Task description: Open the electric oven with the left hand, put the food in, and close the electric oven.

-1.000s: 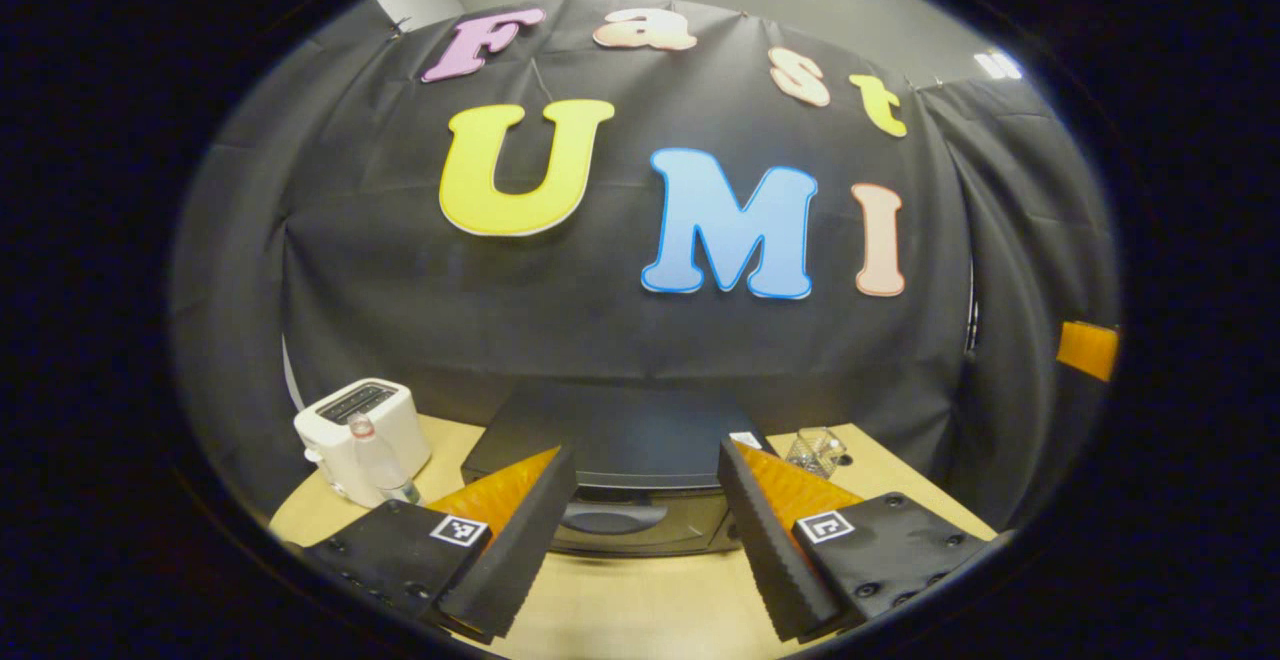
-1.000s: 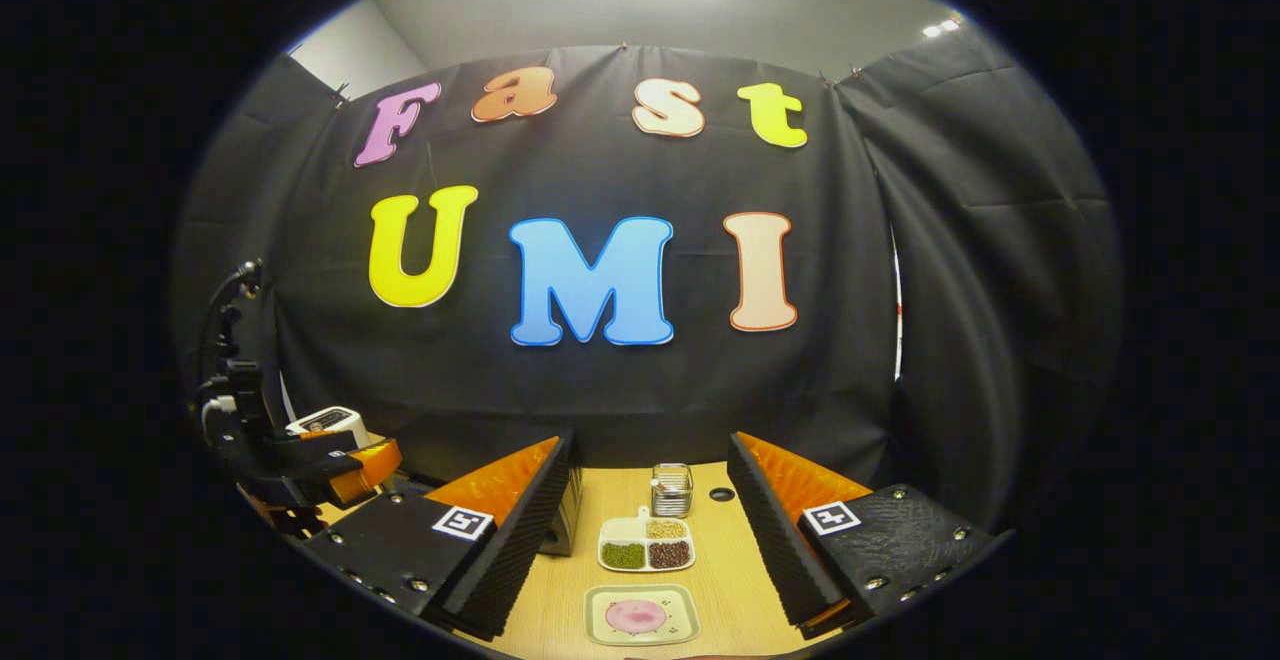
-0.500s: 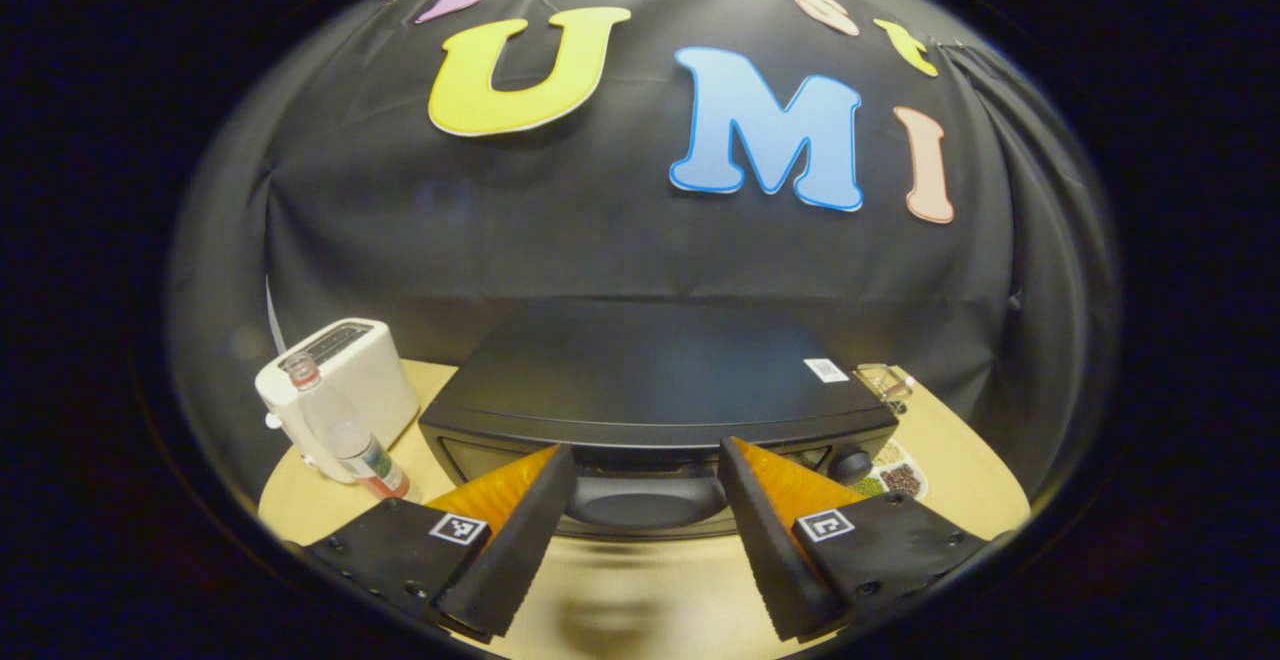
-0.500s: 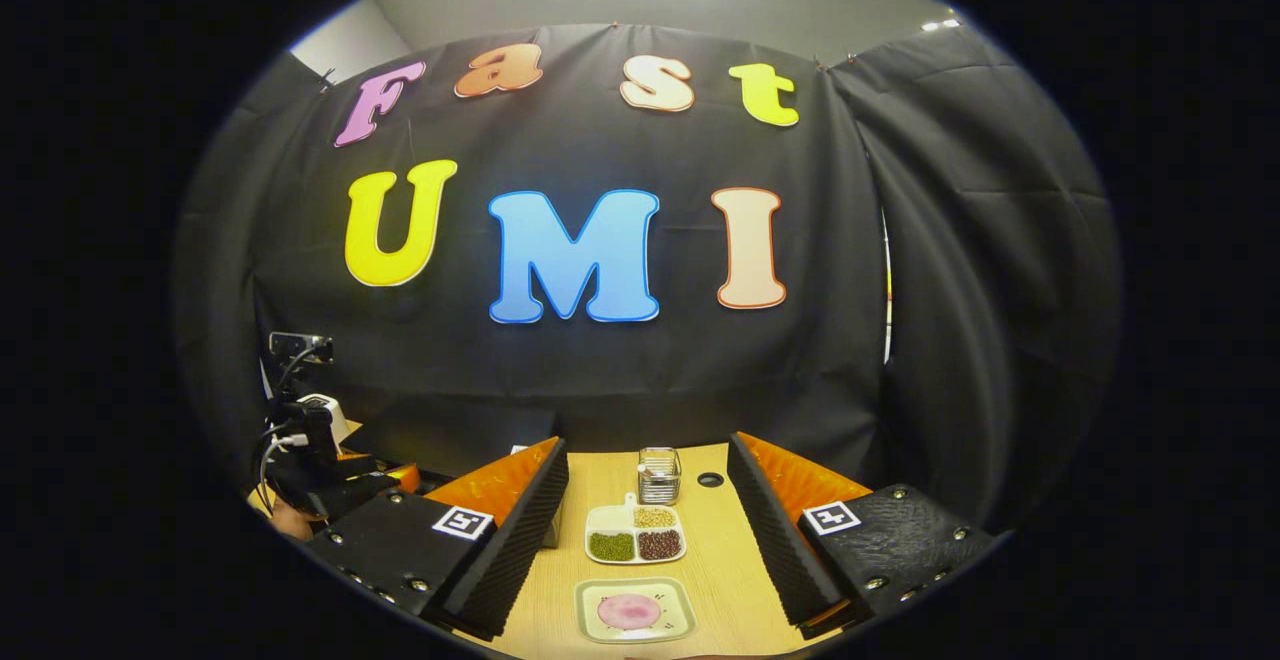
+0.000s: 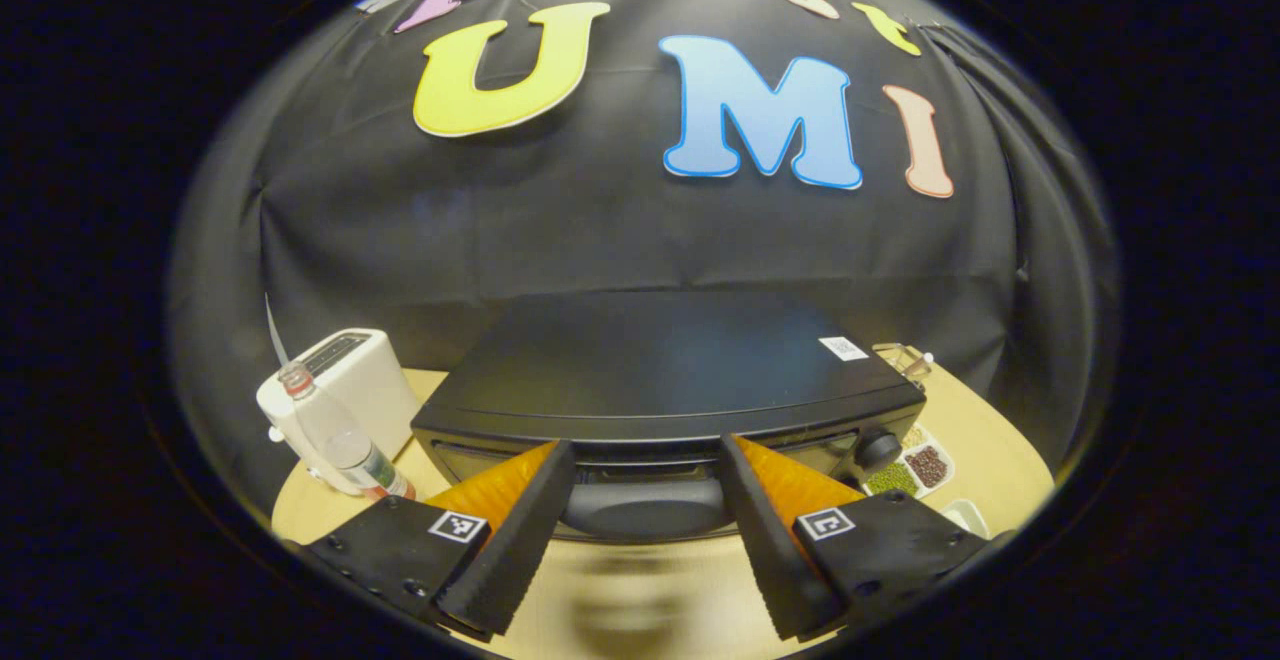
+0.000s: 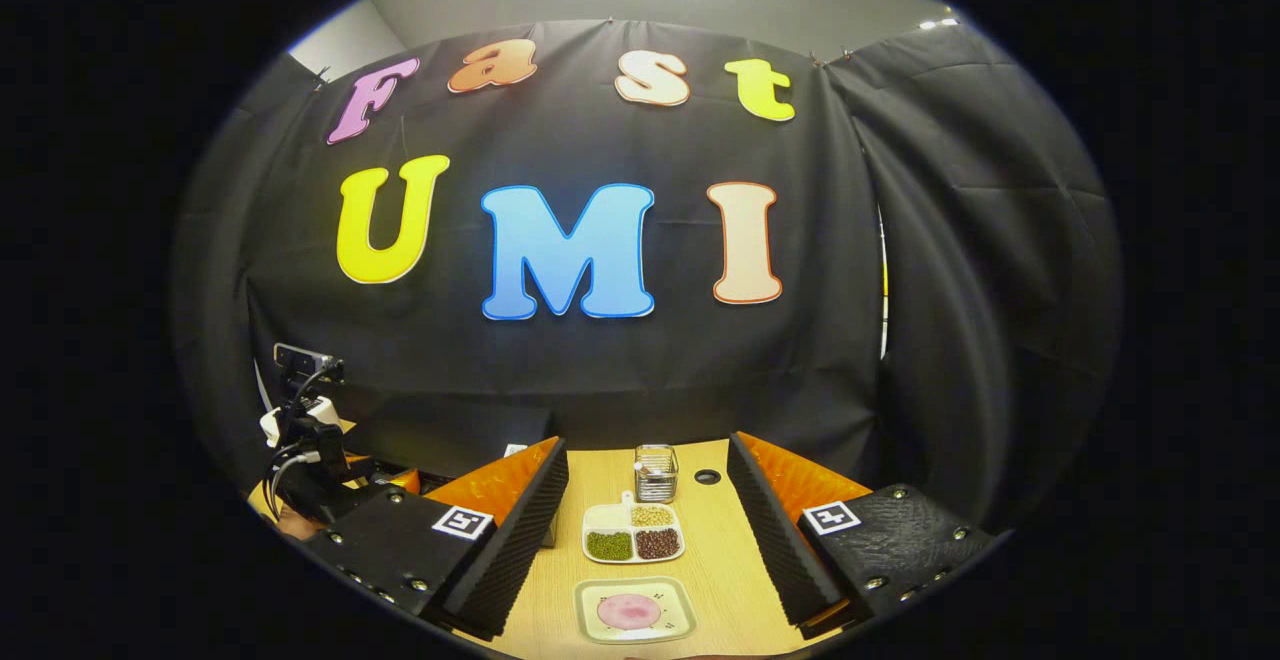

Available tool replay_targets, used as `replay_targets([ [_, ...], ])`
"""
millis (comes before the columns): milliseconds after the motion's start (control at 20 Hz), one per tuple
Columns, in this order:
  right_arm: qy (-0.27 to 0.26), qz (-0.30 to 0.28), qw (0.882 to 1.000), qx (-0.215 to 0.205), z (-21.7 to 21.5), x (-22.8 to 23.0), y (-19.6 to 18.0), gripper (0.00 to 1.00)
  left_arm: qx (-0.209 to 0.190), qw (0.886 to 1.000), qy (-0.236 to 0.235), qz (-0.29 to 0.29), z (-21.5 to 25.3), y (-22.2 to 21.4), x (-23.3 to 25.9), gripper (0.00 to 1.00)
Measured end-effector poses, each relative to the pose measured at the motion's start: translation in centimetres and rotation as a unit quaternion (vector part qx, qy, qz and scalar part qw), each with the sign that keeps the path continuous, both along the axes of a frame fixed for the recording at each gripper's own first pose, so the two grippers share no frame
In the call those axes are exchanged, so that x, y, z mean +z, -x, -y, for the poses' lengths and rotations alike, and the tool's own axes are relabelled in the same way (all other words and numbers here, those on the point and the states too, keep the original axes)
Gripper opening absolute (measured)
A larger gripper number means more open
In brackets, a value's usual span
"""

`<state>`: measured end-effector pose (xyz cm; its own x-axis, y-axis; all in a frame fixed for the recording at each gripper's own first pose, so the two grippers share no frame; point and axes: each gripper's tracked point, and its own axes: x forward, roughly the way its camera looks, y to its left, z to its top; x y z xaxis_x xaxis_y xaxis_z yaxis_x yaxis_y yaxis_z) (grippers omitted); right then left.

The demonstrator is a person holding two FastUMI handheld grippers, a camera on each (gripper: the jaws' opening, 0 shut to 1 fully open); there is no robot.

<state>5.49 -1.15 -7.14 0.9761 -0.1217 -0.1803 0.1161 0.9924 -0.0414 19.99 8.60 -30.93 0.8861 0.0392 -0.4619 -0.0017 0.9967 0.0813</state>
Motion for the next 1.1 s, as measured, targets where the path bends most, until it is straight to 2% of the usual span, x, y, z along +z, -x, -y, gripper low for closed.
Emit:
replay_targets([
  [450, -0.005, -0.001, 1.0, 0.017, -1.1, 0.0, 0.7, 0.97, -0.002, 1.0, -0.002, -0.013, 0.5, 5.1, -1.3, 0.97],
  [1100, 0.0, -0.006, 1.0, 0.026, -1.4, 0.1, 2.7, 0.97, -0.001, 0.996, 0.004, -0.087, 0.6, 12.0, -6.4, 0.96],
])
